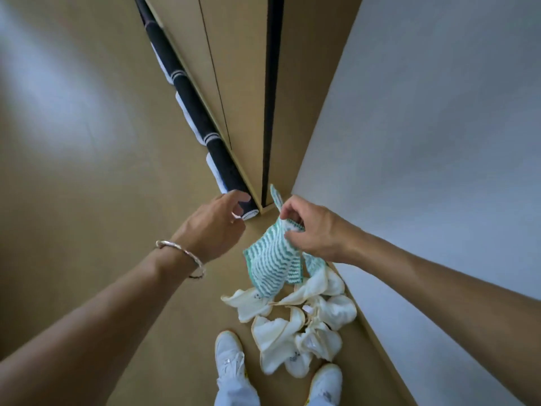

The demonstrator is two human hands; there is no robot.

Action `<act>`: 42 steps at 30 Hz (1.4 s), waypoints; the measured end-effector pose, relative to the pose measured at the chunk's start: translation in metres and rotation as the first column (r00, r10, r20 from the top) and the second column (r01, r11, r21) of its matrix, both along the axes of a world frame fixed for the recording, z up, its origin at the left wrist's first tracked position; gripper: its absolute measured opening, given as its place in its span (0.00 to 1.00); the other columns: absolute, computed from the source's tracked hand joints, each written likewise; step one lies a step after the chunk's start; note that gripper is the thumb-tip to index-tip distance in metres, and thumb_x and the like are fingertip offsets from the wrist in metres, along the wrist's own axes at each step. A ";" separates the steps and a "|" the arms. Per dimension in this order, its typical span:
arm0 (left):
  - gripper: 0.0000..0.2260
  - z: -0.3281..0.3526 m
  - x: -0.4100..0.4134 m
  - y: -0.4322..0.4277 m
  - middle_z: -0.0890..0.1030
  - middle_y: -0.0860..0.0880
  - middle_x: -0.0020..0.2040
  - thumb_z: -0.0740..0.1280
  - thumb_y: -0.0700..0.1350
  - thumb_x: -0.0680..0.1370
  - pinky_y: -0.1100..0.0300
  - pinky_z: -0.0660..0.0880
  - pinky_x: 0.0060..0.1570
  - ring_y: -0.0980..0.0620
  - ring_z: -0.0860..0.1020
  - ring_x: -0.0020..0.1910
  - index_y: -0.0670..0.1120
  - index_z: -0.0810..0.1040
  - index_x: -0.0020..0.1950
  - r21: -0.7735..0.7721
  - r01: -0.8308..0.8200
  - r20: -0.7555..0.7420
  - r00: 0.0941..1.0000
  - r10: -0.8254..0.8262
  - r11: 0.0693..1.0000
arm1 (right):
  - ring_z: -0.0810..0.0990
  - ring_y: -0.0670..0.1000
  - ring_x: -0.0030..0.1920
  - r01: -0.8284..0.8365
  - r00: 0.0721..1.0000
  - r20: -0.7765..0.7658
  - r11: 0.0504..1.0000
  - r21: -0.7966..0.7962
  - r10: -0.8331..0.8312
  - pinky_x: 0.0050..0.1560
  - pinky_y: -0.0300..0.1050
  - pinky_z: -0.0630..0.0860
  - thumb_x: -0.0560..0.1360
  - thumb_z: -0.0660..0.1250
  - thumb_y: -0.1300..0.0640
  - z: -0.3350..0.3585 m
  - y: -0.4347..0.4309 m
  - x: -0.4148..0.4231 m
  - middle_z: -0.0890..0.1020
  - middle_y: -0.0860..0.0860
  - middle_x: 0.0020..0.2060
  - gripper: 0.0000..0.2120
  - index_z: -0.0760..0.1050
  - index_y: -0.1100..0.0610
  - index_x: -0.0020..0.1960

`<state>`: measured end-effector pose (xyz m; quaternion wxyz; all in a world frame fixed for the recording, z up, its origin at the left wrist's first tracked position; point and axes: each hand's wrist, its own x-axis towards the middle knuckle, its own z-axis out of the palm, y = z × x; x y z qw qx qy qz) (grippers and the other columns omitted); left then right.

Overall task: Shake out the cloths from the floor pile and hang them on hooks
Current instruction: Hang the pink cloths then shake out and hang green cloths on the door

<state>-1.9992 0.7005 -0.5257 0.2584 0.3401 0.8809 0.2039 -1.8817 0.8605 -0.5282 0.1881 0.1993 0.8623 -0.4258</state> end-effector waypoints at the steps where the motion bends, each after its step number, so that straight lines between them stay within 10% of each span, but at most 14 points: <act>1: 0.19 0.037 0.000 0.009 0.77 0.51 0.56 0.61 0.39 0.76 0.64 0.67 0.49 0.50 0.76 0.54 0.49 0.71 0.67 0.012 0.040 0.000 0.999 -0.040 0.999 | 0.75 0.47 0.49 -0.028 1.000 0.011 0.999 0.024 0.028 0.46 0.43 0.71 0.74 0.63 0.56 0.036 0.009 0.003 0.76 0.47 0.50 0.10 0.66 0.46 0.53; 13: 0.11 0.358 0.102 0.090 0.79 0.50 0.49 0.65 0.47 0.75 0.60 0.73 0.44 0.50 0.78 0.48 0.46 0.73 0.56 0.061 0.359 -0.167 0.923 -0.345 0.931 | 0.75 0.46 0.42 -0.011 0.980 -0.190 0.968 0.252 0.061 0.40 0.41 0.73 0.75 0.65 0.56 0.390 0.048 0.088 0.76 0.47 0.44 0.12 0.65 0.49 0.54; 17: 0.07 0.410 0.119 0.103 0.74 0.52 0.35 0.63 0.50 0.76 0.60 0.67 0.31 0.51 0.74 0.35 0.49 0.69 0.41 0.046 0.428 -0.291 0.870 -0.398 0.903 | 0.73 0.45 0.39 0.110 0.953 -0.304 0.936 0.335 -0.004 0.38 0.39 0.70 0.75 0.62 0.59 0.450 0.056 0.130 0.74 0.47 0.42 0.11 0.65 0.49 0.54; 22: 0.02 0.445 0.146 0.109 0.73 0.52 0.35 0.60 0.47 0.75 0.58 0.64 0.31 0.50 0.73 0.35 0.51 0.68 0.45 0.065 0.595 -0.363 0.762 -0.536 0.801 | 0.76 0.48 0.48 0.264 0.957 -0.221 0.881 0.393 -0.188 0.45 0.43 0.70 0.75 0.65 0.47 0.469 0.044 0.188 0.76 0.45 0.47 0.11 0.68 0.45 0.55; 33: 0.06 0.421 0.211 0.092 0.76 0.49 0.36 0.60 0.45 0.75 0.58 0.68 0.38 0.48 0.73 0.39 0.46 0.72 0.38 0.030 0.941 -0.311 0.329 -0.892 0.337 | 0.74 0.46 0.40 0.510 0.788 0.023 0.672 0.537 -0.616 0.38 0.44 0.67 0.77 0.64 0.44 0.441 -0.076 0.293 0.72 0.43 0.37 0.14 0.68 0.48 0.36; 42: 0.08 0.424 0.373 0.031 0.78 0.45 0.39 0.61 0.44 0.77 0.57 0.68 0.37 0.48 0.75 0.39 0.41 0.75 0.43 0.035 0.967 -0.314 -0.228 -0.922 -0.251 | 0.71 0.53 0.62 0.711 0.407 0.085 0.373 0.596 -0.910 0.61 0.47 0.69 0.81 0.57 0.45 0.454 -0.235 0.439 0.72 0.53 0.65 0.21 0.69 0.56 0.68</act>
